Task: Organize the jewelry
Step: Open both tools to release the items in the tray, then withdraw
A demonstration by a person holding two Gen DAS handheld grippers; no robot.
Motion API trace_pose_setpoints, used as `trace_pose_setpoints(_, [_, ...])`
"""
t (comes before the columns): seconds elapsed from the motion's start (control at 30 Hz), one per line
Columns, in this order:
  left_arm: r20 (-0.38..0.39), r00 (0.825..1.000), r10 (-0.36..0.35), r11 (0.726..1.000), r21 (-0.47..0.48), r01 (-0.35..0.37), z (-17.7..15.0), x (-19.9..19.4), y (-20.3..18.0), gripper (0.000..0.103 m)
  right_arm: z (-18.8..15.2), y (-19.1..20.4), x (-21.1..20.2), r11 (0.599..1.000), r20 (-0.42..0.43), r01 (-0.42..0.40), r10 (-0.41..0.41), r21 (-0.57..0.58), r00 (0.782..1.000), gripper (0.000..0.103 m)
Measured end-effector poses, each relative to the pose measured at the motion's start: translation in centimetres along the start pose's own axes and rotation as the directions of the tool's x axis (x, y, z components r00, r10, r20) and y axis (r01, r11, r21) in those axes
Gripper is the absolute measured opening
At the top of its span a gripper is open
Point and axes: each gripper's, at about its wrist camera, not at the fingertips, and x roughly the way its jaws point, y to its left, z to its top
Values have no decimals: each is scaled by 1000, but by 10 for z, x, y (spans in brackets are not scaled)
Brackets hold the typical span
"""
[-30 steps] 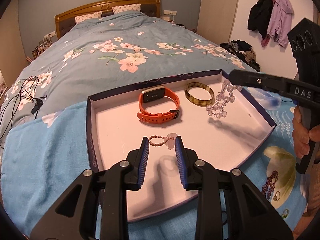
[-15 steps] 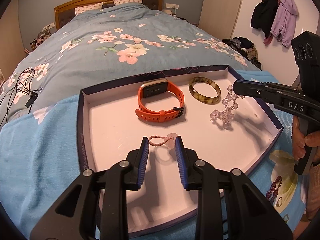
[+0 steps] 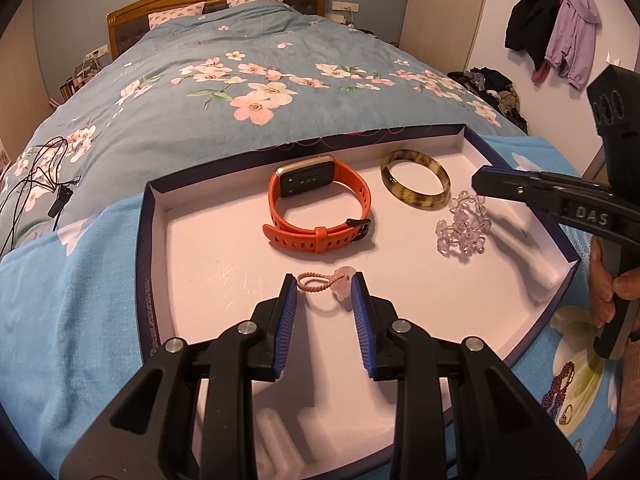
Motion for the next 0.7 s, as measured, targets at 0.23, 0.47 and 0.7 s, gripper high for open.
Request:
trace_pose_setpoints(0.23, [2, 1000, -7, 1000, -19, 7, 4, 5, 4, 30, -5, 7, -18, 999, 33, -31, 31, -11, 999, 29])
trace_pose_setpoints(0.47, [53, 999, 5, 1000, -15, -4, 2, -15, 4, 55, -22, 21, -56, 993, 60, -102, 106, -66, 993, 36])
trace_pose_setpoints(0.7, [150, 988, 38, 999, 30, -43, -19, -68, -2, 59, -60, 34, -92, 981, 46, -117, 126, -155, 991, 38])
